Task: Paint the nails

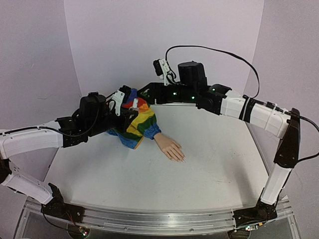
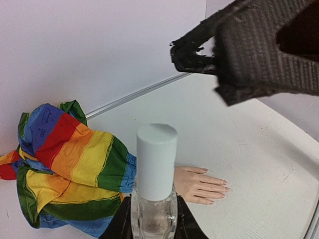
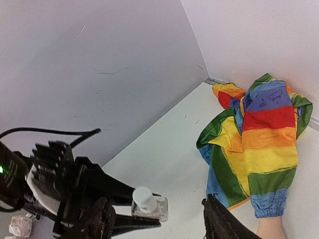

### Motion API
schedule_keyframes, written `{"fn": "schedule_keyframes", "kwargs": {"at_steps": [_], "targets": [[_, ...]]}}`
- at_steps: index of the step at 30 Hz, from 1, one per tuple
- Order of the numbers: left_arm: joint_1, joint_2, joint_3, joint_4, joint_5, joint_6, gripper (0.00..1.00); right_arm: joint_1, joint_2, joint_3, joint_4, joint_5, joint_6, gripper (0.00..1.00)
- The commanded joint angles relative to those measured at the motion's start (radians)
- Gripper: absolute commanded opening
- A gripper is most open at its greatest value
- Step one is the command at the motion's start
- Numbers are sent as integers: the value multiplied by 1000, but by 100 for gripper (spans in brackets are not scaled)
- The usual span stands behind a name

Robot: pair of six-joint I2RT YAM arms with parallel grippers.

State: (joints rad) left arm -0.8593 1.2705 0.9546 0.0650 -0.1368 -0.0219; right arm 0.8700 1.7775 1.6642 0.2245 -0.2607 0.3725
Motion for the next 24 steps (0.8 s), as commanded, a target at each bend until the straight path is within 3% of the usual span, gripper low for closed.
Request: {"fn": "schedule_keyframes", "kwargs": {"at_steps": [1,7,19,24], "targets": [[-17,12,66,33,-67,18,0,28,62,94,32,36,53,59],[-23,20,71,29,-85,-4,0,57,111,141,30,84,58,49],[-27,8,81,26,-74,-42,0,61,154,146,32,40,88,31],[-27,-14,77,26,-12,-63,0,60,131,111,44,14,79,13]]}}
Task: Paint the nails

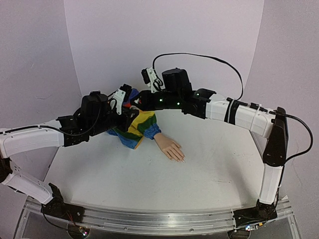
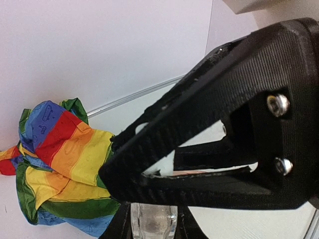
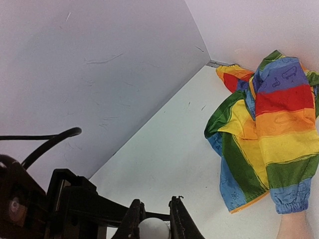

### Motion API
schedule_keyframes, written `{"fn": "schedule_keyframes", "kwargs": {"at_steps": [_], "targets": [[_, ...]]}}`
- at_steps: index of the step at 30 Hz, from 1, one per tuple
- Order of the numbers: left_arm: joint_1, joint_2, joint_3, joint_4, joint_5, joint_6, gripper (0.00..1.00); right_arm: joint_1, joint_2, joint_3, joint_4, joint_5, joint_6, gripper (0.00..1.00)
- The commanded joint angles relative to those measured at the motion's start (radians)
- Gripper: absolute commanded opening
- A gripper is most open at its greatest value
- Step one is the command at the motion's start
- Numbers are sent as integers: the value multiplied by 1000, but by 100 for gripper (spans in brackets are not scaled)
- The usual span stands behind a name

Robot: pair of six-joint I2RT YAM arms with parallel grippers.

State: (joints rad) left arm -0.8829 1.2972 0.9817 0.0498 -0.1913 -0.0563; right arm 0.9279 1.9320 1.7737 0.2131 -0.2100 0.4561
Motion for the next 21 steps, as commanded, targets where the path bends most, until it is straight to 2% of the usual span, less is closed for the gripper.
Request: {"fn": "schedule_keyframes", "kwargs": {"at_steps": [1,5,8,13,14,16,18,21], "targets": [[-3,-46,47,41,62,-36,0,3,-34,-10,61,-44,-15,10],[8,-67,44,40,201,-59,0,-16,-69,-47,83,-200,-74,1],[64,-85,47,41,532,-69,0,-23,-97,-62,89,-430,-176,0],[161,-74,93,42,1219,-115,0,-23,-159,-117,88,-955,-323,0],[163,-63,112,41,1353,-125,0,-24,-167,-122,85,-1025,-320,0],[163,-36,138,39,1534,-167,0,-23,-186,-139,80,-1069,-312,0],[163,-22,141,40,1575,-193,0,-23,-219,-176,81,-1042,-325,0],[163,-48,109,42,1464,-164,0,-23,-252,-219,83,-1001,-334,0]]}}
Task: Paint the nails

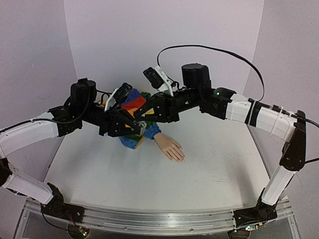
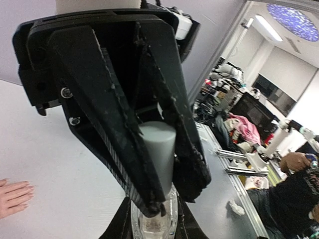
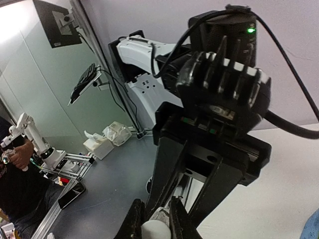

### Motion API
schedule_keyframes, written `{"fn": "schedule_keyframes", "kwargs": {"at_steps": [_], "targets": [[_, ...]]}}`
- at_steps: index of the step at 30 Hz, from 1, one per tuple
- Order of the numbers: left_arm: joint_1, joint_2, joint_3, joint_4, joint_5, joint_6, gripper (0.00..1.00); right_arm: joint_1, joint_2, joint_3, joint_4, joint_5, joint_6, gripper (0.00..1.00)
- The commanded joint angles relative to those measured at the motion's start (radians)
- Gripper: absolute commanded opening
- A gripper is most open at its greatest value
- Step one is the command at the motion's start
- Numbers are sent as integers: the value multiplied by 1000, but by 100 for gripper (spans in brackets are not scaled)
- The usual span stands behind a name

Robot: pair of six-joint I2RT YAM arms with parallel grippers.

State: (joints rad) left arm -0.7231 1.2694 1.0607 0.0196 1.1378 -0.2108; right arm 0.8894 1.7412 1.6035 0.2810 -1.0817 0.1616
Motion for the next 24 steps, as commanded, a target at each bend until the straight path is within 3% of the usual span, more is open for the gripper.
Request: {"fn": "schedule_keyframes", "kwargs": {"at_steps": [1,5,8,10,14,18,24], "targets": [[4,-28,20,71,83,0,0,16,-65,-53,14,-117,-37,0],[4,-45,4,71,-131,12,0,14,-80,-67,13,-54,-41,4],[4,-55,-10,70,-289,22,0,14,-87,-66,4,34,-46,31],[4,-66,-34,67,-422,41,0,10,-95,-63,-1,111,-50,42],[1,-89,-75,50,-741,93,0,8,-131,-82,-14,414,-65,70],[-12,-94,-90,31,-978,133,0,8,-135,-76,-20,684,-13,79],[-53,-75,-82,29,-1155,191,0,13,-85,5,-8,798,112,79]]}}
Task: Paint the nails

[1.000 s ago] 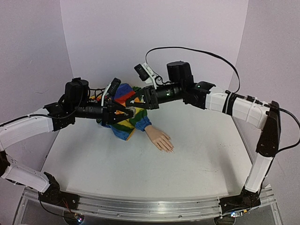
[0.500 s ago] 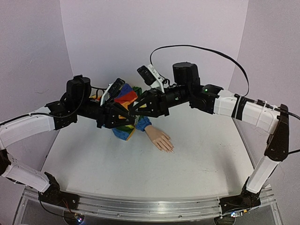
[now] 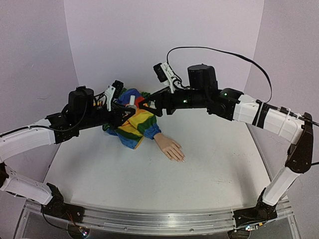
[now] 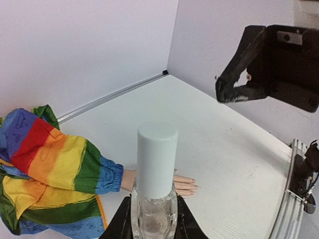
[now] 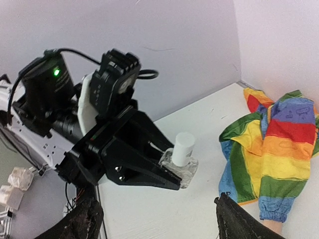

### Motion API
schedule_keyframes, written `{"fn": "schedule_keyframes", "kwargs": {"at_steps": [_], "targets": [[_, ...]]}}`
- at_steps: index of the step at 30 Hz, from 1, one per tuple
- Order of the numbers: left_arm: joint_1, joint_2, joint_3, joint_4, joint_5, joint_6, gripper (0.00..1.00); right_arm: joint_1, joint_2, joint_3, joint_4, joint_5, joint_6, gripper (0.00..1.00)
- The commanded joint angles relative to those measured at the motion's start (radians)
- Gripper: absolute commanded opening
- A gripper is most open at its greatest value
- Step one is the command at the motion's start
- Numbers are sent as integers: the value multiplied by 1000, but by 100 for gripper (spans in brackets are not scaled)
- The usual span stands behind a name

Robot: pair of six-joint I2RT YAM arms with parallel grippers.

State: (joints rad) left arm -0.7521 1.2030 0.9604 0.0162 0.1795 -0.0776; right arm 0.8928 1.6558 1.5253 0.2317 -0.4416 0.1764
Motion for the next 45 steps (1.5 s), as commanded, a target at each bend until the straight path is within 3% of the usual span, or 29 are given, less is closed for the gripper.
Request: {"fn": "schedule_keyframes", "kwargs": {"at_steps": [1,5,13,22,26,32,38,41,45], "targets": [[-30,-4,21,34,-216,61,0,12,13,93,44,192,120,79],[-47,29,46,33,-245,70,0,12,83,149,44,249,190,76],[-62,74,82,35,-247,54,0,19,193,246,43,232,270,56],[-69,78,83,35,-235,9,0,27,251,263,50,192,307,46],[-72,72,82,34,-225,-4,0,27,261,261,61,162,321,38],[-72,49,73,34,-183,-32,0,27,244,225,95,109,322,16],[-62,21,57,34,-4,-105,0,18,184,155,103,-33,244,3],[-37,17,57,36,135,-162,0,13,146,110,110,-213,173,3],[-19,15,76,38,443,-192,0,10,96,58,112,-548,108,3]]}}
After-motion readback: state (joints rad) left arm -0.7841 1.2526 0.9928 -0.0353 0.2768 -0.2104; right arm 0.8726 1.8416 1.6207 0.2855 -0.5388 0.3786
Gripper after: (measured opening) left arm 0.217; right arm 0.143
